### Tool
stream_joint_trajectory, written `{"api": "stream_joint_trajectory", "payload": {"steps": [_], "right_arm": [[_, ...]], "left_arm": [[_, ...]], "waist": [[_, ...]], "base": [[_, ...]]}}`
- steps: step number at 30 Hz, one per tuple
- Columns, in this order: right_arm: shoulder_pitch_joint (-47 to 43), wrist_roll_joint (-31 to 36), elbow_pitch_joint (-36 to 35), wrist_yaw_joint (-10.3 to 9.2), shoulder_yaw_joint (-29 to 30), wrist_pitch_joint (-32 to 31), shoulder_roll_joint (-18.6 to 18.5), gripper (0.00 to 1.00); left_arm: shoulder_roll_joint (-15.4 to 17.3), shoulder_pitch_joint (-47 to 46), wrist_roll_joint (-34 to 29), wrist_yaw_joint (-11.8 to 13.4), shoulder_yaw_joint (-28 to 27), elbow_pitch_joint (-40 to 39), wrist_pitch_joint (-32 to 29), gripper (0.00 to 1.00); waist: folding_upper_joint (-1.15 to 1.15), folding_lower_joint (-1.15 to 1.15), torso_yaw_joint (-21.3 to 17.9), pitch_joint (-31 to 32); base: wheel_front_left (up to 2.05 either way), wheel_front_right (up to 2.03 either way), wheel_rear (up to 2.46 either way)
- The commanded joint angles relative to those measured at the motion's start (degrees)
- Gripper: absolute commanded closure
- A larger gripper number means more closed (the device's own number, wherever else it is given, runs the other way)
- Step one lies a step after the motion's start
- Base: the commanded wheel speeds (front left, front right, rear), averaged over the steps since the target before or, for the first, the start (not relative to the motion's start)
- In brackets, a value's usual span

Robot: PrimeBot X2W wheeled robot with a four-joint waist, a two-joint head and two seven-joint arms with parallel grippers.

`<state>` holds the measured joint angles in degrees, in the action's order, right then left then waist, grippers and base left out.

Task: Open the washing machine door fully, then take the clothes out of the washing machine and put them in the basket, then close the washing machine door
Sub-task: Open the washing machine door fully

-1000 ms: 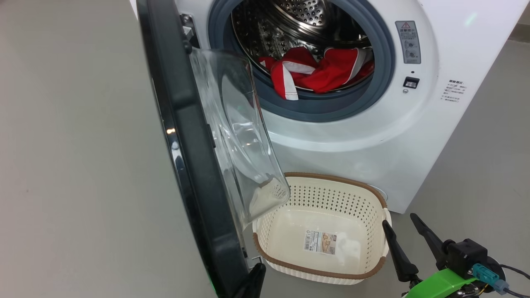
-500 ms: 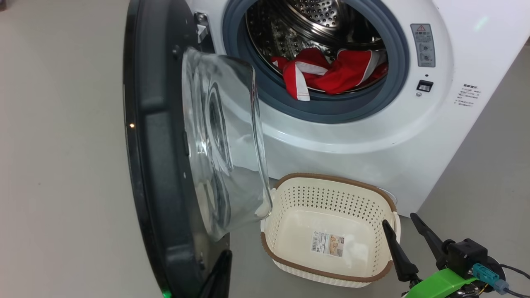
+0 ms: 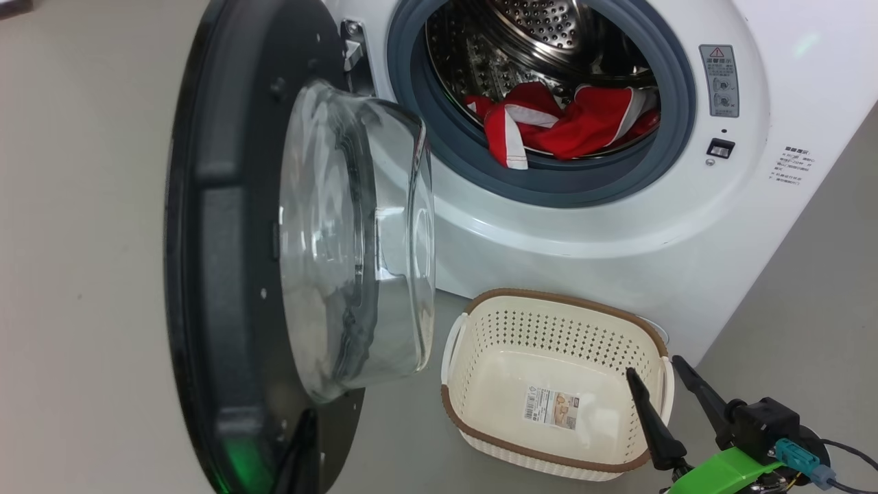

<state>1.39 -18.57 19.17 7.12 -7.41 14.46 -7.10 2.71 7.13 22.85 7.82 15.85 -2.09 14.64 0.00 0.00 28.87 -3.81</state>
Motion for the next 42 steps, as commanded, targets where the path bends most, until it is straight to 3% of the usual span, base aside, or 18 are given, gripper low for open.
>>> {"api": "stream_joint_trajectory", "payload": {"steps": [1,19,42], "right_arm": [[1.6,-0.7,-1.2,0.36,-1.6,0.5,-0.4,0.0],[2.1,-0.8,-1.1,0.36,-2.0,0.5,-0.3,0.0],[2.4,-0.3,-1.6,0.36,-1.1,0.5,-1.0,0.0]], "left_arm": [[0.2,-0.8,0.2,1.3,-3.8,-1.5,0.4,1.0],[0.2,-4.9,0.8,2.9,-16.3,2.5,0.4,1.0],[0.9,-16.5,-4.1,-0.6,-35.8,13.0,0.4,1.0]], "waist": [[0.0,0.0,0.1,-0.1],[0.0,0.0,0.4,-0.7],[0.0,0.0,-1.3,-2.7]], "base": [[0.0,0.0,0.0],[0.0,0.0,0.0],[0.0,0.0,0.0]]}}
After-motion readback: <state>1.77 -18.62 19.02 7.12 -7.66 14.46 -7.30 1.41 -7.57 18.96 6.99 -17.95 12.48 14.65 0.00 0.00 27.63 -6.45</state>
